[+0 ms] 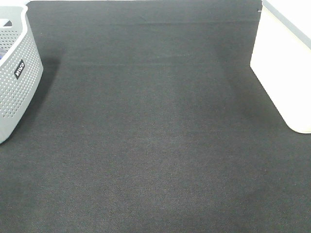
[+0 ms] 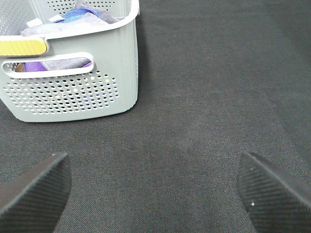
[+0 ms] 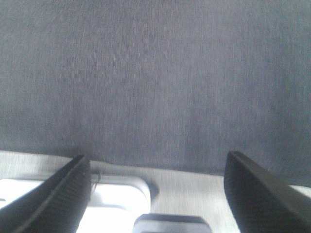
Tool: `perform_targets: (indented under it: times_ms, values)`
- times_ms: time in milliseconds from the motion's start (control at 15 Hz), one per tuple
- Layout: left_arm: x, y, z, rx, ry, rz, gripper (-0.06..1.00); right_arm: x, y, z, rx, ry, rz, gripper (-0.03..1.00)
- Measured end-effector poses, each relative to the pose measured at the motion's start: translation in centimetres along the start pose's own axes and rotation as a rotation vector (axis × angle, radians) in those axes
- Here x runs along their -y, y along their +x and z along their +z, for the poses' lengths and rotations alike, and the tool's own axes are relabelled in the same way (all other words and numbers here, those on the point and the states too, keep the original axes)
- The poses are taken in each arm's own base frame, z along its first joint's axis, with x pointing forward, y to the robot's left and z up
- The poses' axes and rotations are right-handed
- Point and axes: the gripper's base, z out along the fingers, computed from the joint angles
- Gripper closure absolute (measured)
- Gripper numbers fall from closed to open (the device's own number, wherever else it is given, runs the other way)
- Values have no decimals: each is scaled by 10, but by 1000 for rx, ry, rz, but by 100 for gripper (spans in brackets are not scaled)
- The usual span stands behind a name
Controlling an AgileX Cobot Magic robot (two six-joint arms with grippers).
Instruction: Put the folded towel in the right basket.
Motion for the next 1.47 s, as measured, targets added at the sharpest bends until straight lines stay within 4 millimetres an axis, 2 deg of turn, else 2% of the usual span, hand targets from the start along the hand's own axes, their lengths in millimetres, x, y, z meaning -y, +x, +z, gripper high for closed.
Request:
perform_targets:
  times_ms: [133,333,467,1467]
  values:
    - [0,0,0,0,0,0,7,2,36,-6,141,-7,-6,25]
    - [0,0,0,0,0,0,7,1,59,-12,369,-32,-23,25]
    - [0,0,0,0,0,0,7,2,70,-10,422,-34,-57,25]
    - [0,0,0,0,0,0,7,1,73,-9,434,-27,-111,25]
